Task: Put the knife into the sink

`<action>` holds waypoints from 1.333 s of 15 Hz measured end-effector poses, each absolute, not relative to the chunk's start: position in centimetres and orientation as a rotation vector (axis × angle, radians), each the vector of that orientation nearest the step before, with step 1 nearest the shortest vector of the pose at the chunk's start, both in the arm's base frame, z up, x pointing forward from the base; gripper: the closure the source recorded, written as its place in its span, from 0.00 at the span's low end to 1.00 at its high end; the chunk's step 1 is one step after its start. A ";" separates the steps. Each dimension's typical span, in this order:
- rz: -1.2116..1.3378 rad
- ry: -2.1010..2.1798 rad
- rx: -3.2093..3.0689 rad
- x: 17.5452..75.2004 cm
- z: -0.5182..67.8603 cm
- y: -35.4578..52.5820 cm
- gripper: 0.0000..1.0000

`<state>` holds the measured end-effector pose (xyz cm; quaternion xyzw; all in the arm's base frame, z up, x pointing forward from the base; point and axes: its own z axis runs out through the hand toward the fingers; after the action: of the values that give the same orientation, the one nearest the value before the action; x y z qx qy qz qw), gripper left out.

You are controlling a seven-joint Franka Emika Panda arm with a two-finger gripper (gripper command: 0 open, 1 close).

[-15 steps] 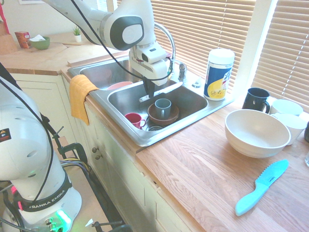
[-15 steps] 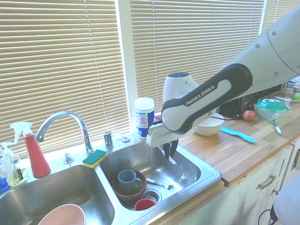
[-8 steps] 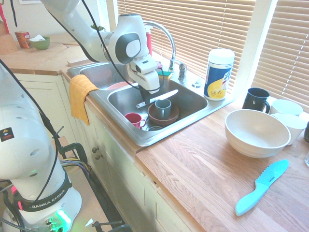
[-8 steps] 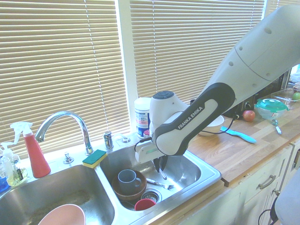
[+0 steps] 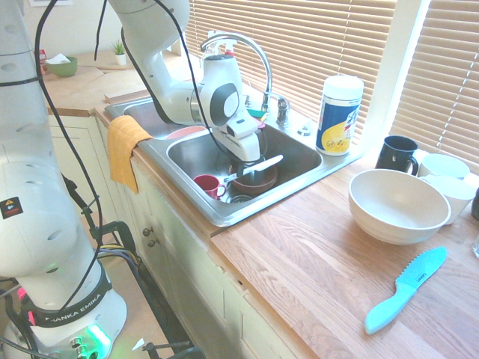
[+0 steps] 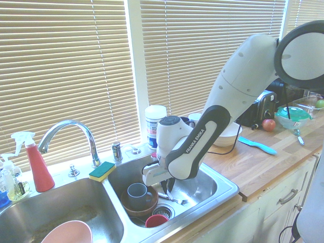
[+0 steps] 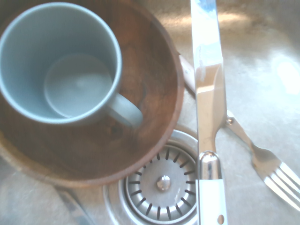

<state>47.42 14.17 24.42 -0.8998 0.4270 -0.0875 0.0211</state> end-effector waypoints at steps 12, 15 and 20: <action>-0.216 1.323 -2.769 49.3 18.0 13.8 1.00; -0.196 1.323 -2.755 49.6 16.5 13.9 0.00; -0.189 1.322 -2.755 49.6 16.2 14.0 0.00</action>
<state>49.65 13.97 16.17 -0.8991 0.4316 -0.0616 0.0399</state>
